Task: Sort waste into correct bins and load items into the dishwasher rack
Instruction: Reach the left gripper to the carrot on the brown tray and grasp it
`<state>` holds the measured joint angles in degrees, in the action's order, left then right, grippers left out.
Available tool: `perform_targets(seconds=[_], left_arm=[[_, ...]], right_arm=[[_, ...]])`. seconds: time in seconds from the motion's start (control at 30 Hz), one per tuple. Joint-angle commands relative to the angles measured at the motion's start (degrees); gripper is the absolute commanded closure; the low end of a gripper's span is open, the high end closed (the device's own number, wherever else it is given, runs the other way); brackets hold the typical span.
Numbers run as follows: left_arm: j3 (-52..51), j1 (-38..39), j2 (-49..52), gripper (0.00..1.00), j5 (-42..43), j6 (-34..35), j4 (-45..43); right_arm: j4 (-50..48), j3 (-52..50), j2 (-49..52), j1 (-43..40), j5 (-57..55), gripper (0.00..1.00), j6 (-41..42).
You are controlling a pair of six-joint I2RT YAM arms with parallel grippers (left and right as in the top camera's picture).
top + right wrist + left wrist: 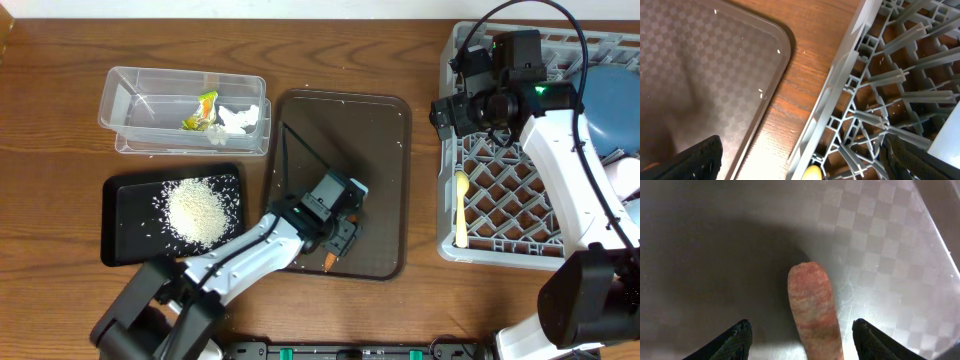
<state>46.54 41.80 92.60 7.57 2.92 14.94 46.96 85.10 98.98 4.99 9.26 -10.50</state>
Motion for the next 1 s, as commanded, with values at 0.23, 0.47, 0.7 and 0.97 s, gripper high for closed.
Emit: perform_targets(seconds=[0.23, 0.47, 0.7, 0.97], left_arm=[[0.20, 0.09, 2.84, 0.33, -1.18, -1.27, -3.17], [0.20, 0.09, 4.13, 0.34, -1.20, -1.86, -4.37], [0.20, 0.07, 5.09, 0.52, -1.64, -2.27, -5.20], [0.20, 0.07, 5.09, 0.69, -1.64, -2.27, -5.42]], right_arm=[[0.83, -0.04, 0.35, 0.44, 0.66, 0.01, 0.81], [1.40, -0.04, 0.35, 0.44, 0.66, 0.01, 0.83], [1.73, -0.04, 0.35, 0.44, 0.66, 0.01, 0.81], [1.75, -0.04, 0.35, 0.44, 0.63, 0.01, 0.81]])
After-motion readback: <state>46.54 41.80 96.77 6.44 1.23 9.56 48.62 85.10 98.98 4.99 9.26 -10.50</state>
